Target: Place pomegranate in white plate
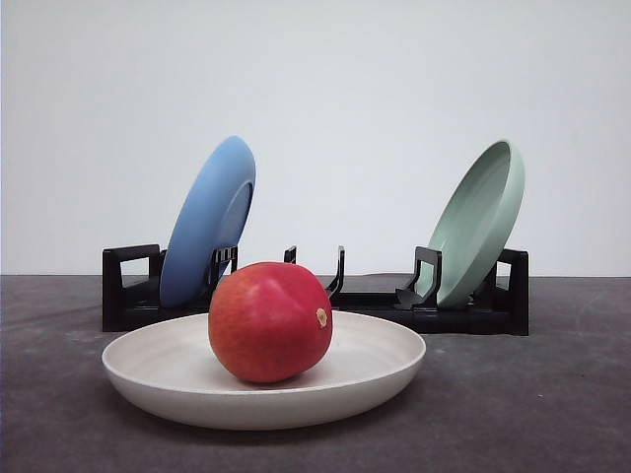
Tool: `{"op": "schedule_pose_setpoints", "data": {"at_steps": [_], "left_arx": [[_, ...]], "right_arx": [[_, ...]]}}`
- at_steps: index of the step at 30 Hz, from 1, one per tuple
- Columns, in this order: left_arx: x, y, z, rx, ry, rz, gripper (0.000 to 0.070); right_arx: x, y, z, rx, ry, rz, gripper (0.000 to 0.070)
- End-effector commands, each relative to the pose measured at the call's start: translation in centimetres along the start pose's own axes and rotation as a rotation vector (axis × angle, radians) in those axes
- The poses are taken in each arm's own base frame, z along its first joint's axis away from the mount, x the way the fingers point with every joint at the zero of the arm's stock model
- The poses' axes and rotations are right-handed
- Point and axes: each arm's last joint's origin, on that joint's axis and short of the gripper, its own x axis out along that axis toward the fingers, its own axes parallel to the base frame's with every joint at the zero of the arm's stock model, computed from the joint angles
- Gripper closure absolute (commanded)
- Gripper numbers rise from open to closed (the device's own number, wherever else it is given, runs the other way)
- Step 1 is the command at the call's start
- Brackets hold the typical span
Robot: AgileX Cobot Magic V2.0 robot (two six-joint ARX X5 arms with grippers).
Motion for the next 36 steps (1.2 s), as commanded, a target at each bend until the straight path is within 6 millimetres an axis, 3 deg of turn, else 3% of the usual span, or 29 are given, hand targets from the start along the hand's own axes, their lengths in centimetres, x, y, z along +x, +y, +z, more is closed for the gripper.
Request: {"op": "schedule_pose_setpoints", "data": {"at_steps": [1,36], "left_arx": [[0.09,0.03,-0.22,0.01,0.0,0.0,0.0696],[0.09,0.03,-0.22,0.01,0.0,0.0,0.0696]], "right_arx": [[0.03,-0.01,-0.03,0.003,-0.007,-0.002,0.0684],[0.03,-0.01,-0.03,0.003,-0.007,-0.002,0.0684]]}}
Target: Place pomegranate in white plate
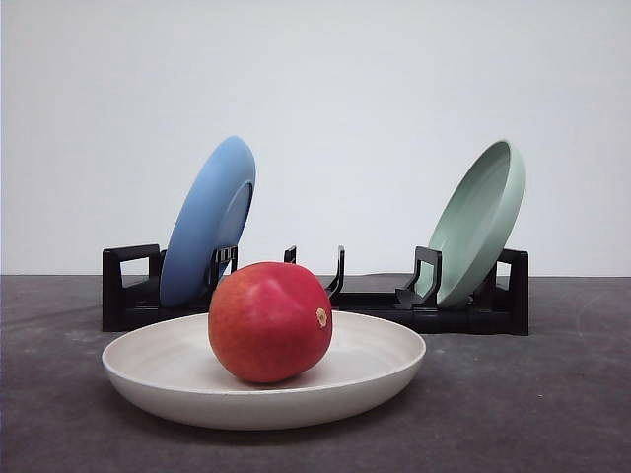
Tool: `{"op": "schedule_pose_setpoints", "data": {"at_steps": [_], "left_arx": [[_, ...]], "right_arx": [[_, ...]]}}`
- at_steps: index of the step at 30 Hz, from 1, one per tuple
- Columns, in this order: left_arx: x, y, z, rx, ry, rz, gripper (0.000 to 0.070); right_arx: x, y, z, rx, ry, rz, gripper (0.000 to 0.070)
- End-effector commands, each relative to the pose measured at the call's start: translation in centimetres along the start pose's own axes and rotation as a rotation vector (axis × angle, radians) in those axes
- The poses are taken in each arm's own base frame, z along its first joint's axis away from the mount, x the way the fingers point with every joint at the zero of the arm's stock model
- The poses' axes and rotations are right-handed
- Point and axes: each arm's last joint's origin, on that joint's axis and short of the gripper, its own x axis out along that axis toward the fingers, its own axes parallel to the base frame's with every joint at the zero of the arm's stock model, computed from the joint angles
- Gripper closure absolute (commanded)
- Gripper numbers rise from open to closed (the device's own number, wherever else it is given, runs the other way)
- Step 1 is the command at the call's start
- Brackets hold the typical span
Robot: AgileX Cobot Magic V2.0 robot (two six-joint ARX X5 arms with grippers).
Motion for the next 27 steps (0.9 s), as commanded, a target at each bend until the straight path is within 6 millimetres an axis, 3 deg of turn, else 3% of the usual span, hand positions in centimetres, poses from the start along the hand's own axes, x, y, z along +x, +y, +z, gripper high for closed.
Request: {"op": "schedule_pose_setpoints", "data": {"at_steps": [1,27], "left_arx": [[0.09,0.03,-0.22,0.01,0.0,0.0,0.0696],[0.09,0.03,-0.22,0.01,0.0,0.0,0.0696]], "right_arx": [[0.03,-0.01,-0.03,0.003,-0.007,-0.002,0.0684],[0.03,-0.01,-0.03,0.003,-0.007,-0.002,0.0684]]}}
